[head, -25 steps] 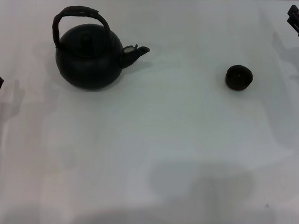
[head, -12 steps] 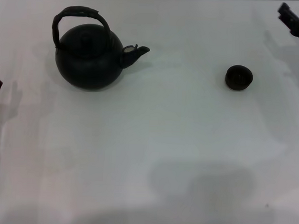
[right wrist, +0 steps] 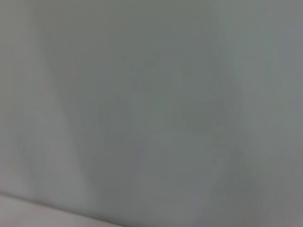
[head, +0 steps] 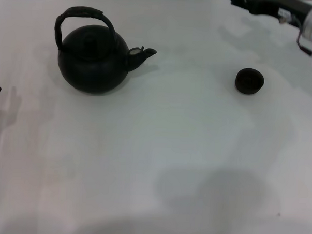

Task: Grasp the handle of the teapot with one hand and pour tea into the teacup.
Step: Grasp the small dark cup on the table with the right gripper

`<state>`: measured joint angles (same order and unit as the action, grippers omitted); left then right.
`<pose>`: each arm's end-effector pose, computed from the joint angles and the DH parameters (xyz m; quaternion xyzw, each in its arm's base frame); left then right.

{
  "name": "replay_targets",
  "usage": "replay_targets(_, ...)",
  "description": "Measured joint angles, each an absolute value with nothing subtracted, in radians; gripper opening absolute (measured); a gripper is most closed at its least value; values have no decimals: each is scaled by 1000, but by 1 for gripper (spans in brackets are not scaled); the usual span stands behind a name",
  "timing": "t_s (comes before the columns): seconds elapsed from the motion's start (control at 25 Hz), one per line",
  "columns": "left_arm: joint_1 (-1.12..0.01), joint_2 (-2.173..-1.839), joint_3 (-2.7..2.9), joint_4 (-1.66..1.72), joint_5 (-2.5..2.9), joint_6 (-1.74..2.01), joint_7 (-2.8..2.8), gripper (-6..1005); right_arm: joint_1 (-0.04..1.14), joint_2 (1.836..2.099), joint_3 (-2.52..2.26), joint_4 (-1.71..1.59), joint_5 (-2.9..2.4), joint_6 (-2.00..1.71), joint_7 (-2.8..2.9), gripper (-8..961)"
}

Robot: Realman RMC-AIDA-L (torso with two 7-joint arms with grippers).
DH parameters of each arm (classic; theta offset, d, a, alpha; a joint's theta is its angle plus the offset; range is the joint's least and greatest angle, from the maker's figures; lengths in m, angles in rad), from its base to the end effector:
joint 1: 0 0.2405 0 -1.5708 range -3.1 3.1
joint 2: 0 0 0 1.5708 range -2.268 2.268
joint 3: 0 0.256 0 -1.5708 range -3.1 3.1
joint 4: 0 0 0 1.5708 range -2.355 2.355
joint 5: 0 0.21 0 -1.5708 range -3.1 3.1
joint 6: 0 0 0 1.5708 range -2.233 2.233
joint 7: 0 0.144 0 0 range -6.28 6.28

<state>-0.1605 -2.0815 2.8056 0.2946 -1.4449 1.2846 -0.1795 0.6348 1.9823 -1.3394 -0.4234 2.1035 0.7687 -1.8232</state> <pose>-0.3784 0.2222 -0.0336 -0.6008 -0.3753 -0.3057 0.6362 0.2575 0.4260 -0.0080 -0.8318 0.3354 0.2650 0.3542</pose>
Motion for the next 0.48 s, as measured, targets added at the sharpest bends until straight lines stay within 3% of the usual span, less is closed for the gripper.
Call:
replay_targets(0.28, -152, -2082, 2806, 295, -1445, 1288, -180, 848, 711, 1921, -1339, -584, 1634, 868, -1478, 855)
replay_targets(0.48, -150, -2081, 2806, 294, -1445, 1288, -180, 848, 728, 1918, -1338, -690, 1381, 942, -1327, 855)
